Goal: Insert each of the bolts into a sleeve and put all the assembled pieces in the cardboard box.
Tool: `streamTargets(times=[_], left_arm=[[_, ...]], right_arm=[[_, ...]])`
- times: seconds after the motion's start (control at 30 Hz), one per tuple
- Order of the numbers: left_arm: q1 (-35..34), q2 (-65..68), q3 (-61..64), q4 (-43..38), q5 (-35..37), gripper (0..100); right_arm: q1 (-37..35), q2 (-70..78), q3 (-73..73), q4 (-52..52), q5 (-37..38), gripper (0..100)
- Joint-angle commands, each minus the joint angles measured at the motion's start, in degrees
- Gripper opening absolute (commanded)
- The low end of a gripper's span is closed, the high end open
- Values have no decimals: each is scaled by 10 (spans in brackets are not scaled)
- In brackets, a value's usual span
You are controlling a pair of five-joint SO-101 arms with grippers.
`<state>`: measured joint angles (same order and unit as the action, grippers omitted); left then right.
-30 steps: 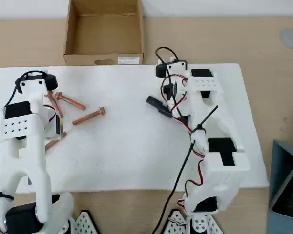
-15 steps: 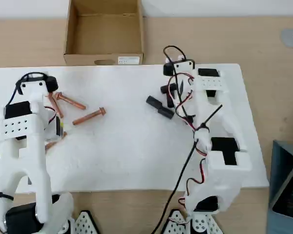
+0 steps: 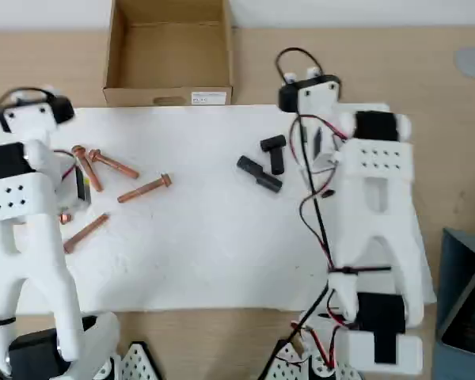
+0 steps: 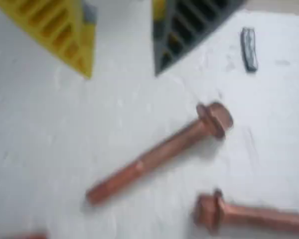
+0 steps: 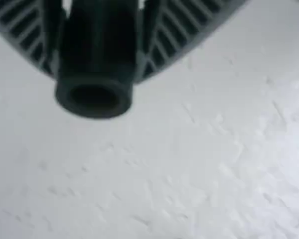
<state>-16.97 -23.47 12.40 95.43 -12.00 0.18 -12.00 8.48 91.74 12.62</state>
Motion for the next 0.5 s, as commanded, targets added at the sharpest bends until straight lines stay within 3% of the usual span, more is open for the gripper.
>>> streamTargets(times=[0.0,0.47], left_arm=[[0,15,-76,5,35,88],[-4,304,-263,-6,120,60]], right_arm=[[41,-58,-3,22,5,10],[95,-76,-3,67,46,10]])
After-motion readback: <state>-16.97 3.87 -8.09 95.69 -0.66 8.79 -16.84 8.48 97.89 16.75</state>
